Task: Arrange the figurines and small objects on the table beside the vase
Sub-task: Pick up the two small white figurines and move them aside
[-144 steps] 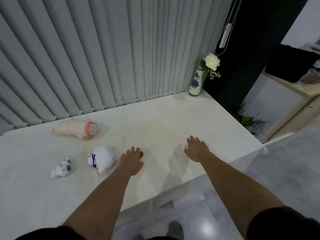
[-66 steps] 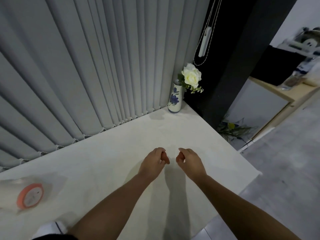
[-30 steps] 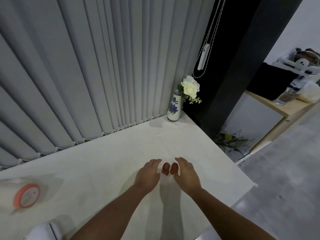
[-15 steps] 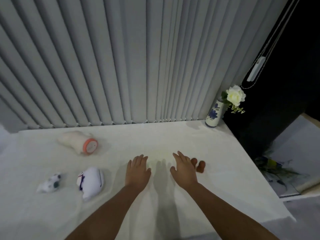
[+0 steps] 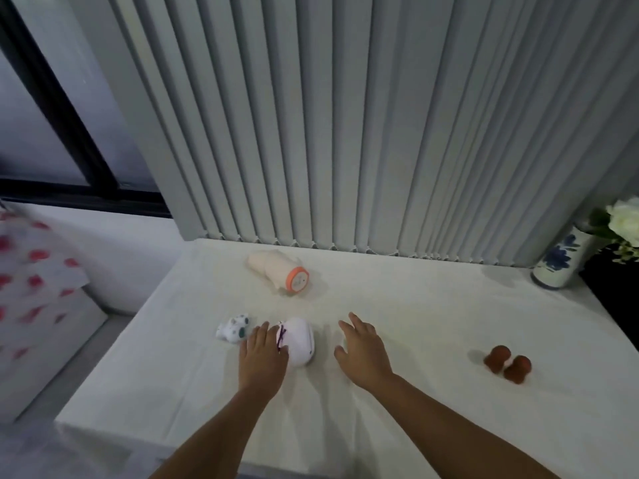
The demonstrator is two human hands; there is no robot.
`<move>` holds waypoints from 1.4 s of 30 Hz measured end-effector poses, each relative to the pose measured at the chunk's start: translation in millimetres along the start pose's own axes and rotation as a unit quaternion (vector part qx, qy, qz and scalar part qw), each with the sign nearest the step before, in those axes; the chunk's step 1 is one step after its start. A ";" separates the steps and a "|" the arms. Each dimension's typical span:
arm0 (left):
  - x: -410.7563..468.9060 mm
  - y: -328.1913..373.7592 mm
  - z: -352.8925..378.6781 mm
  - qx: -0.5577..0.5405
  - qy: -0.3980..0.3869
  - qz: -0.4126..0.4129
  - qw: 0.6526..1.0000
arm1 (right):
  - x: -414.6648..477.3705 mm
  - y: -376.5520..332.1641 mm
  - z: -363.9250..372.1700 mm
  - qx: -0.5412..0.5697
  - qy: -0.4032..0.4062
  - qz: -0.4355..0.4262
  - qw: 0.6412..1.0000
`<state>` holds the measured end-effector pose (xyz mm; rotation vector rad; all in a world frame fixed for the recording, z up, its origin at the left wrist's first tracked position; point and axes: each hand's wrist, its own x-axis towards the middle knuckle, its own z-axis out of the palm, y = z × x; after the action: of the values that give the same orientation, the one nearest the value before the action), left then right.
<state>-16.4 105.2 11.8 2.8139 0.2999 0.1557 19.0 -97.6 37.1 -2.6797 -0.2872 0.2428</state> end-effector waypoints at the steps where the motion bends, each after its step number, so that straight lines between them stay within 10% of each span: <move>1: 2.2 -9.3 -2.9 0.001 -0.001 -0.008 1.000 | 2.4 -9.3 4.3 -0.002 -0.006 0.001 1.000; 27: 90.8 -142.6 -10.2 -0.081 -0.143 -0.129 0.978 | 60.0 -139.1 112.1 -0.069 0.099 0.128 0.984; 42: 98.9 -136.7 -4.6 -0.184 -0.196 -0.043 0.962 | 54.5 -116.2 122.4 -0.196 0.098 0.081 0.972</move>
<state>53.3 255.8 -19.0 2.3873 0.2671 -0.3297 26.5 67.1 -28.1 -3.0931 -0.0555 -0.0392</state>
